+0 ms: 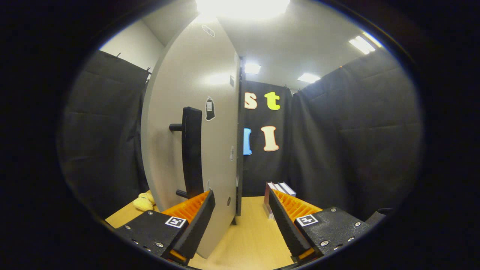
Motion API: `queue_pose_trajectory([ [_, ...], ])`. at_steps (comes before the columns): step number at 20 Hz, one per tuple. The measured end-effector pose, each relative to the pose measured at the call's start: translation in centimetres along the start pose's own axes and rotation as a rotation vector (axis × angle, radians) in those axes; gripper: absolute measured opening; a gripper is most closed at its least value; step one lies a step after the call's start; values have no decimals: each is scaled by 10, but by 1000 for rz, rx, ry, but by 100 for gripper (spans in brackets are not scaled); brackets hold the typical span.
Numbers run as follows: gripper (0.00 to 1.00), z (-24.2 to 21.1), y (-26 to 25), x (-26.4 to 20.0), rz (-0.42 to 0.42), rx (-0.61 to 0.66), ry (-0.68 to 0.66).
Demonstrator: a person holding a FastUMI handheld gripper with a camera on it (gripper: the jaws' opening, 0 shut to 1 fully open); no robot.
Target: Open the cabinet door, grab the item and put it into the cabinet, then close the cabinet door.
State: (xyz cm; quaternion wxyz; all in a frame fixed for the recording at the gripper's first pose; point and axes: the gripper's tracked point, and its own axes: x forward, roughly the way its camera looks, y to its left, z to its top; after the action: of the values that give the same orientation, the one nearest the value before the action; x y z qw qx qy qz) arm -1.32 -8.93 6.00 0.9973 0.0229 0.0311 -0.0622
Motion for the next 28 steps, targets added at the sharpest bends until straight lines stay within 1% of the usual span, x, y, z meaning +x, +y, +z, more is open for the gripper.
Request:
queue_pose_trajectory([
  [2, 91, 0, 36, 13, 57, 16, -1],
  [6, 92, 5, 92, 36, 142, 57, -14],
  [9, 93, 9, 119, 41, 186, 39, -30],
  [12, 93, 4, 145, 41, 231, 5, -8],
  [15, 93, 6, 162, 39, 262, -4, -18],
  [18, 93, 0, 176, 37, 286, -4, 1],
  [25, 93, -12, 183, 37, 295, 5, 35],
  [28, 93, -8, 184, 34, 294, 5, 36],
])
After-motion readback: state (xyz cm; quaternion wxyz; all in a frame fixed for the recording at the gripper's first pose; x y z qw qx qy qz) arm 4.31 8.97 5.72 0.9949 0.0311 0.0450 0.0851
